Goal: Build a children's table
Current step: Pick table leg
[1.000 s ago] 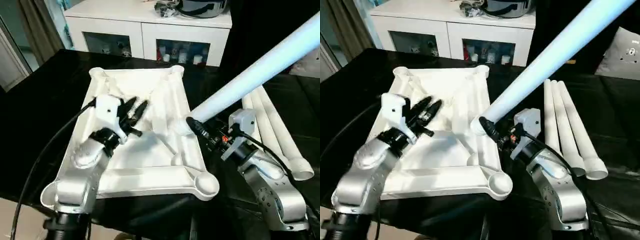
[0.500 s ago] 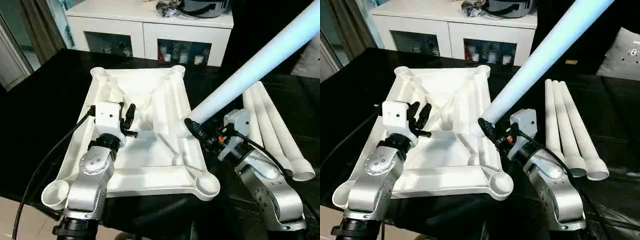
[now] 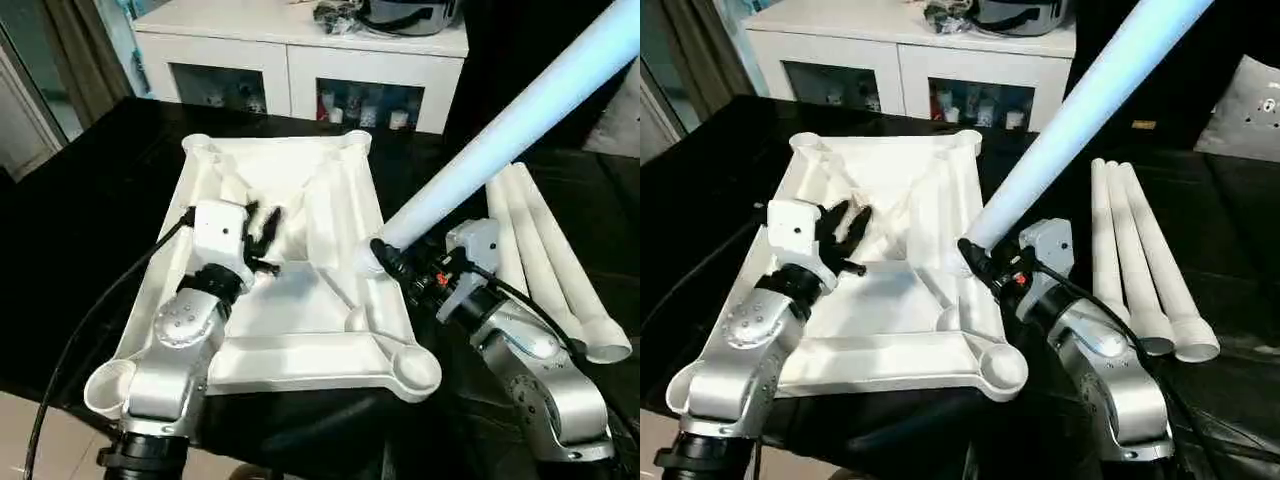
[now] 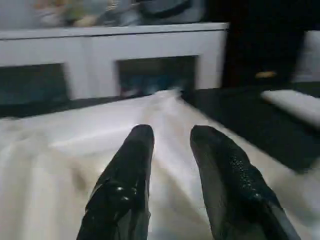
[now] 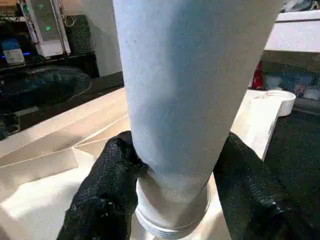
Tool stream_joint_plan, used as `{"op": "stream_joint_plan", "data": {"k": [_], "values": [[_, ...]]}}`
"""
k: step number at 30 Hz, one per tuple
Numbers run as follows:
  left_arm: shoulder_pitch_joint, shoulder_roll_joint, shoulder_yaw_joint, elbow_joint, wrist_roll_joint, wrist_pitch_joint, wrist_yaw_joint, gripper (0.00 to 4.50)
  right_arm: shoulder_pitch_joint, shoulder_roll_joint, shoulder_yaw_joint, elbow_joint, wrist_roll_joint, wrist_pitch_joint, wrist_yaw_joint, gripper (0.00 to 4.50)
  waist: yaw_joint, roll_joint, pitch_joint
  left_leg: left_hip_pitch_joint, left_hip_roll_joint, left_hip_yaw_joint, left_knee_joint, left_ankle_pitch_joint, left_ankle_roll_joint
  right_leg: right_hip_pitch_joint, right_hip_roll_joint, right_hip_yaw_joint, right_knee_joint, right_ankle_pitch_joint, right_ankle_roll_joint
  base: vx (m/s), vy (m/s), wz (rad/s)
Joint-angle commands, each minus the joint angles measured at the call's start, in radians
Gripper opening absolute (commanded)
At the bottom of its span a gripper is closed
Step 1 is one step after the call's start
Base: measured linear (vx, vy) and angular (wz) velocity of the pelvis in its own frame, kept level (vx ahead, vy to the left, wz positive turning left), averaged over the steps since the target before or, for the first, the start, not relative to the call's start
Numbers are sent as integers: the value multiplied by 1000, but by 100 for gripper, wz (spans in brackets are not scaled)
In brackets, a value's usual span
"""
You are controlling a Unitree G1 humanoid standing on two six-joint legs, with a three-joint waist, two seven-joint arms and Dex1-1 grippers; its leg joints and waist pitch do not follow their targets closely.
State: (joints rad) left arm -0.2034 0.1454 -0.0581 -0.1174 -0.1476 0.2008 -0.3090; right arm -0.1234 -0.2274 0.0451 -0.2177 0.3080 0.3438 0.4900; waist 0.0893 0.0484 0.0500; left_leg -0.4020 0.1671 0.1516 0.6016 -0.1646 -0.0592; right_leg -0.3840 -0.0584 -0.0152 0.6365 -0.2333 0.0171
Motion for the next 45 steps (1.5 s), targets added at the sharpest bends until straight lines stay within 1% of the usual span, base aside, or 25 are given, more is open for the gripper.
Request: {"op": "stream_joint_plan", "data": {"k": [1,4,5,7,9,10,11,12,15,16,17,18,19,21,23,27,28,29,31,33,36,38,39,41,45], "values": [[2,12,-2,-38,-33,-16,-49,119,-15,-9,-21,-15,4,9,-7,187,0,-9,-62,19,46,-13,-74,-216,23,31,-62,31,-82,-67,-161,0,0,0],[3,22,-5,-41,-26,-24,-58,118,-12,-13,-22,-15,3,12,-6,187,-2,-8,-61,19,45,-12,-73,-221,25,32,-62,32,-83,-60,-162,0,0,0],[13,47,-33,-44,-10,-38,-92,118,-8,-16,-21,-14,1,14,-5,187,-3,-11,-60,18,45,-12,-73,-222,26,33,-62,32,-84,-64,-161,0,0,0],[25,70,-58,-45,3,-51,-123,118,-3,-20,-17,-15,-3,17,-4,187,-2,-8,-60,20,47,-13,-75,-230,24,30,-62,32,-85,-92,-150,0,0,0],[31,81,-68,-43,7,-63,-143,118,-1,-23,-14,-16,-5,20,-3,187,-2,-7,-61,21,48,-13,-76,-230,18,30,-62,32,-84,-89,-150,0,0,0],[33,87,-73,-41,4,-68,-158,118,-1,-26,-12,-16,-6,24,-3,187,-3,-10,-61,21,47,-12,-75,-227,18,31,-62,33,-84,-83,-151,0,0,0],[35,93,-77,-41,0,-71,-173,118,0,-28,-11,-16,-5,26,-2,187,-2,-9,-61,21,47,-12,-75,-223,17,31,-62,33,-83,-76,-154,0,0,0],[40,114,-92,-48,-6,-81,-220,118,0,-35,-9,-17,-3,31,-1,187,-2,-8,-61,21,47,-12,-76,-222,18,30,-62,32,-82,-76,-154,0,0,0],[57,154,-116,-87,-64,-43,-314,95,0,-44,-11,-19,1,40,5,187,-1,-7,-60,23,47,-12,-77,-231,14,28,-62,33,-80,-92,-160,0,0,0],[72,186,-131,-125,-124,-3,-386,94,-2,-59,-13,-20,0,51,12,187,-2,-9,-60,23,47,-11,-77,-231,13,28,-62,33,-80,-90,-163,0,0,0],[72,186,-131,-125,-124,-3,-386,94,-2,-59,-13,-20,0,51,12,187,-1,-8,-60,23,47,-11,-77,-230,11,29,-62,32,-78,-90,-166,0,0,0],[93,235,-152,-169,-183,47,-475,117,-1,-69,-16,-21,1,57,17,187,-2,-7,-59,23,47,-10,-77,-230,13,26,-61,32,-77,-90,-172,0,0,0],[93,235,-152,-169,-183,47,-475,131,-1,-69,-16,-21,1,57,17,187,-1,-7,-59,24,46,-9,-77,-232,12,26,-61,33,-78,-95,-173,0,0,0],[112,279,-158,-203,-226,96,-532,127,2,-76,-22,-24,6,60,21,187,-3,-5,-58,25,46,-8,-78,-244,12,24,-59,33,-79,-109,-174,0,0,0],[115,289,-154,-208,-235,99,-550,131,3,-81,-25,-25,7,63,21,187,-6,-5,-54,27,45,-7,-80,-268,6,23,-58,34,-83,-143,-171,0,0,0],[108,298,-158,-213,-250,109,-563,134,5,-89,-26,-29,11,68,19,187,-5,-4,-54,28,46,-8,-82,-283,-8,23,-59,35,-86,-180,-159,0,0,0],[108,298,-158,-213,-250,109,-563,136,5,-89,-26,-29,11,68,19,187,-6,-5,-55,27,45,-8,-82,-282,-9,24,-59,35,-86,-179,-158,0,0,0],[106,303,-162,-218,-252,118,-567,136,7,-89,-26,-31,12,70,19,187,-6,-3,-55,28,45,-8,-82,-285,-11,23,-59,35,-86,-184,-155,0,0,0],[106,308,-168,-221,-252,125,-571,136,10,-90,-25,-35,12,71,19,187,-7,-4,-55,28,44,-8,-81,-283,-11,23,-58,35,-86,-180,-152,0,0,0],[108,317,-179,-226,-244,132,-582,136,13,-93,-24,-39,14,74,20,187,-6,-2,-56,28,45,-8,-81,-269,-9,24,-58,35,-84,-165,-153,0,0,0],[106,324,-186,-221,-228,128,-585,166,16,-95,-25,-41,15,76,19,187,-7,-2,-57,27,44,-7,-80,-262,-8,25,-57,35,-83,-148,-156,0,0,0],[107,324,-186,-219,-227,127,-583,173,16,-96,-25,-42,15,77,19,187,-7,-1,-57,28,45,-7,-80,-266,-9,24,-57,35,-83,-148,-157,0,0,0],[108,323,-185,-219,-227,126,-580,192,17,-96,-25,-43,15,77,19,187,-8,-1,-58,28,44,-7,-79,-264,-9,26,-57,34,-83,-142,-160,0,0,0],[107,323,-185,-219,-225,125,-577,199,17,-96,-25,-44,15,78,18,187,-8,-2,-58,28,44,-7,-78,-262,-9,26,-57,35,-83,-138,-162,0,0,0],[95,319,-192,-203,-183,108,-543,220,19,-95,-22,-48,14,81,14,187,-8,-5,-57,28,44,-7,-78,-264,-5,27,-57,35,-85,-145,-158,0,0,0]]}}
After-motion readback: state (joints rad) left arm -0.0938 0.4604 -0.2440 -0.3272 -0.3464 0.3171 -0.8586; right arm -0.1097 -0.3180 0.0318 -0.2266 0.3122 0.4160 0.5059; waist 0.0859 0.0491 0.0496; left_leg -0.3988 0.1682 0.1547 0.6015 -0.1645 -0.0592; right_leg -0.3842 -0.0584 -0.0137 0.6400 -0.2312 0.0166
